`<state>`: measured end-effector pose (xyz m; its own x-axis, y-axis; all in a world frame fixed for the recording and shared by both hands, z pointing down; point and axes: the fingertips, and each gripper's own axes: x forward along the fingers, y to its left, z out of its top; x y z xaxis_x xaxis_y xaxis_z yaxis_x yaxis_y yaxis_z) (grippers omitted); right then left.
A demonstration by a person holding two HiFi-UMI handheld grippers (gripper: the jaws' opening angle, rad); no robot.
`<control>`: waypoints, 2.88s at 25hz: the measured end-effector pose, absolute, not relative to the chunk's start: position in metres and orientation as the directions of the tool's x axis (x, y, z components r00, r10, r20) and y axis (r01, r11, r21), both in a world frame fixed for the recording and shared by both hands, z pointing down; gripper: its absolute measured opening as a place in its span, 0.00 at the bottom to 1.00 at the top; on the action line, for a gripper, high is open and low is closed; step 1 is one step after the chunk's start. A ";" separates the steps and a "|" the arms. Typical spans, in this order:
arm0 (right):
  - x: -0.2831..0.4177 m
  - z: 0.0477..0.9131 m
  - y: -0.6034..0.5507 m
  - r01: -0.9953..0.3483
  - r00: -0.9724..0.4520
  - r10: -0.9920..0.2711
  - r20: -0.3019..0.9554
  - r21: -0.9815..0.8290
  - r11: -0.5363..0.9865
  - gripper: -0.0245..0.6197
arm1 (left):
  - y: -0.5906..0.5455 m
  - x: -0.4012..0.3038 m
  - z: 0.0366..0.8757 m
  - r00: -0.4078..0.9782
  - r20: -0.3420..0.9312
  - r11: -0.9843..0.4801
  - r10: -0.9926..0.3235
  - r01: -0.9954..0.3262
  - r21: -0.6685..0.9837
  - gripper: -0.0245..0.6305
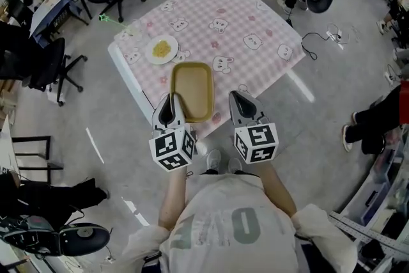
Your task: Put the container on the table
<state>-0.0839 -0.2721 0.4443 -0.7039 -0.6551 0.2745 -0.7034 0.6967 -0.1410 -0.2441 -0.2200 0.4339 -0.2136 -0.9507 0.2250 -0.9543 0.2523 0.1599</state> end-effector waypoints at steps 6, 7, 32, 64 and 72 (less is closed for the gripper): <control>-0.069 0.445 -0.278 -0.700 -0.708 -0.654 0.269 -0.139 0.701 0.08 | -0.218 -0.235 0.439 -0.243 0.230 0.282 -0.942 -0.947 0.152 0.10; -0.069 0.444 -0.278 -0.699 -0.709 -0.653 0.266 -0.138 0.702 0.08 | -0.217 -0.236 0.439 -0.245 0.231 0.285 -0.941 -0.946 0.156 0.10; -0.072 0.462 -0.269 -0.720 -0.679 -0.650 0.340 -0.141 0.679 0.08 | -0.215 -0.252 0.467 -0.221 0.287 0.282 -0.932 -0.940 0.193 0.10; 0.022 0.495 -0.234 -0.863 -0.497 -0.734 0.463 -0.174 0.474 0.08 | -0.424 -0.285 0.528 -0.132 0.440 0.213 -0.888 -0.967 0.140 0.09; 0.049 0.513 -0.221 -0.902 -0.426 -0.749 0.508 -0.171 0.397 0.08 | -0.463 -0.293 0.570 -0.145 0.512 0.231 -0.847 -0.967 0.108 0.10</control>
